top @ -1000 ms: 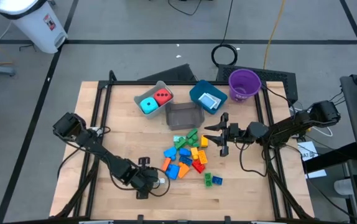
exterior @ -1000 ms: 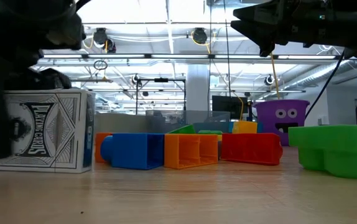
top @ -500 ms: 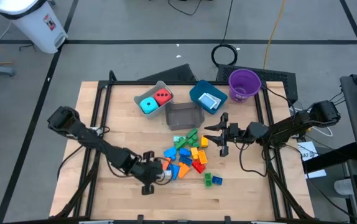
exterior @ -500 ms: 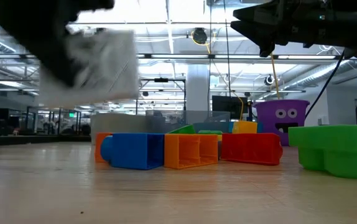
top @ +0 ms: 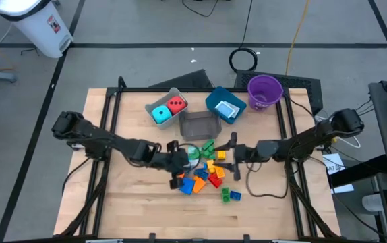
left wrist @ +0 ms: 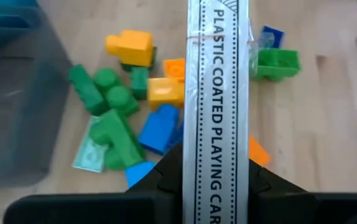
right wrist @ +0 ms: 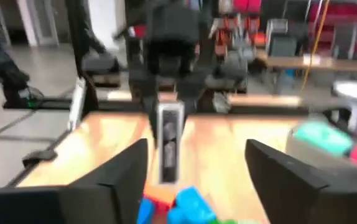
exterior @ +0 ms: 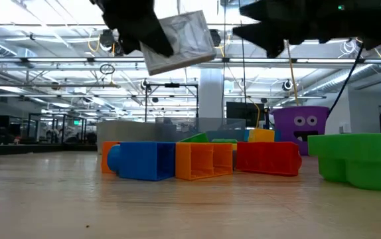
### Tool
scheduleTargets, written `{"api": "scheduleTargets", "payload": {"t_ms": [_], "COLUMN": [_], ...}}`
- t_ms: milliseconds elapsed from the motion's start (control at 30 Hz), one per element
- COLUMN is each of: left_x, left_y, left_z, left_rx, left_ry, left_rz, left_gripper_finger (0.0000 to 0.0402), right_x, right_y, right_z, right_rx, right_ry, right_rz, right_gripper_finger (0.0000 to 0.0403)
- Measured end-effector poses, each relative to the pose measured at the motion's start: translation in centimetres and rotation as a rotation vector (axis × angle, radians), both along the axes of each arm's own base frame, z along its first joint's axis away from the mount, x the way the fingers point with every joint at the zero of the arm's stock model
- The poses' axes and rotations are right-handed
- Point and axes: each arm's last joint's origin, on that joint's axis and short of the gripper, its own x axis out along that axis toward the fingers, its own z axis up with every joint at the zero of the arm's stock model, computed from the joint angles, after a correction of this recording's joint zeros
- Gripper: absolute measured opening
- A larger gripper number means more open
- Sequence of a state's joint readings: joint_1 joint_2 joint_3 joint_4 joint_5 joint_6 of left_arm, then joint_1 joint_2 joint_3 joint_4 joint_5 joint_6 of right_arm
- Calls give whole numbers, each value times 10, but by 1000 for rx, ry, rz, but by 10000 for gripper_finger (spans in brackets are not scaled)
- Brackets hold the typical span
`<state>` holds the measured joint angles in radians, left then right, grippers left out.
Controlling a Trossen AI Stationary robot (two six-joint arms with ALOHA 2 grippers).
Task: Pick & Place Toys
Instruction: Put the black playing card box into the blue bin
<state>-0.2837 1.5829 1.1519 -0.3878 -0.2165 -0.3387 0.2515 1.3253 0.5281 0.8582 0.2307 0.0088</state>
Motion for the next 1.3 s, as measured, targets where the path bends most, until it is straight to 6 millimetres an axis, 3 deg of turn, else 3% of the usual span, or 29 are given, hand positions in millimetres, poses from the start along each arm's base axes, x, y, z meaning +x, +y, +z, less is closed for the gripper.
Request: {"api": "scheduleTargets", "payload": {"t_ms": [200, 433, 600, 967, 1133, 1300], "left_x": [4, 5, 5, 10, 10, -1], "left_y": [18, 23, 23, 22, 22, 25], "left_z": [0, -1, 0, 3, 4, 17], "left_rx": [12, -8, -8, -9, -1, 33], "left_ry": [7, 12, 11, -49, -54, -53], "left_rz": [24, 23, 24, 8, 13, -30], "left_gripper_finger": [76, 78, 81, 94, 97, 98], "right_x": [34, 55, 56, 56, 56, 49], "right_y": [-2, -12, -17, -14, -14, -16], "right_z": [2, -11, -10, -7, -7, 5], "right_rx": [52, 61, 64, -16, -42, -12], "right_ry": [102, 146, 140, 115, 111, 123], "right_rz": [-41, -18, -28, 103, 100, 81], "right_gripper_finger": [275, 240, 192, 29, 26, 33]}}
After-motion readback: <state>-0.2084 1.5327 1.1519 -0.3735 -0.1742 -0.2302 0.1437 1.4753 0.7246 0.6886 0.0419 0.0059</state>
